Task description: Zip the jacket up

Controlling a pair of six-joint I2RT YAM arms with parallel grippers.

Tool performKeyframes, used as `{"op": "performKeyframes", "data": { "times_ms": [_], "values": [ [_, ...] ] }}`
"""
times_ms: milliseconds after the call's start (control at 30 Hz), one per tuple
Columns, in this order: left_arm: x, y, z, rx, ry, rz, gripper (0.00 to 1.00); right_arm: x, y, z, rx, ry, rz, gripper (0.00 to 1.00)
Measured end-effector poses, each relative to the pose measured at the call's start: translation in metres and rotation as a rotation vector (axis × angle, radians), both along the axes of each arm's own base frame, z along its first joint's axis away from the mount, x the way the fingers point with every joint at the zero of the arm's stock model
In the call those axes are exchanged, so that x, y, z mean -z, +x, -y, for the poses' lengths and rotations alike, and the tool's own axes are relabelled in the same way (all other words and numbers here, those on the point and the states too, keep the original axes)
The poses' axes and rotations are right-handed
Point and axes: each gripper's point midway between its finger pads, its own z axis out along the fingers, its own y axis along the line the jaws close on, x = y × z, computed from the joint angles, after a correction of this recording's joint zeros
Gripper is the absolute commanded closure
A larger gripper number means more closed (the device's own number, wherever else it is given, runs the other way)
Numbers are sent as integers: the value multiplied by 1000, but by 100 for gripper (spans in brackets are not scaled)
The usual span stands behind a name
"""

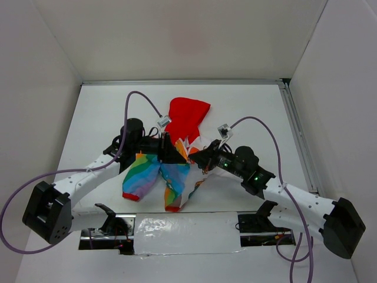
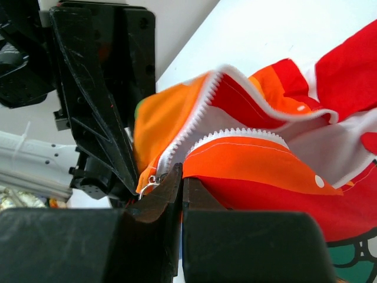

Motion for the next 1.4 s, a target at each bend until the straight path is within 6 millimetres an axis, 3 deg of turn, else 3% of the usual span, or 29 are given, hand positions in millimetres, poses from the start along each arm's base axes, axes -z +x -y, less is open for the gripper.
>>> {"op": "performKeyframes", "data": {
  "times_ms": [133, 167, 467, 667, 867, 1067, 1267, 1400],
  "values": [
    [-1, -1, 1, 3, 0, -18, 99, 4, 1, 0, 17, -19, 1, 100],
    [-2, -1, 1, 3, -1, -17, 100, 5, 0, -1, 20, -24, 2, 100],
    [7, 3, 2, -6, 24, -45, 100, 12, 6, 1, 104, -51, -10, 100],
    [27, 2, 4, -46, 79, -53, 100, -16, 7, 18, 196, 39, 7, 100],
    [33, -20, 12, -2, 83, 19, 100, -3, 5, 19, 210, 17, -53, 100],
    [28, -24, 18, -17, 88, 90, 100, -2, 8, 22, 241, 25, -77, 99],
    [33, -15, 16, -95, 154, 62, 100, 1, 8, 24, 234, -45, -85, 78],
    [29, 3, 15, -143, 198, 20, 100, 0, 9, 22, 217, -95, -77, 54]
  ]
}}
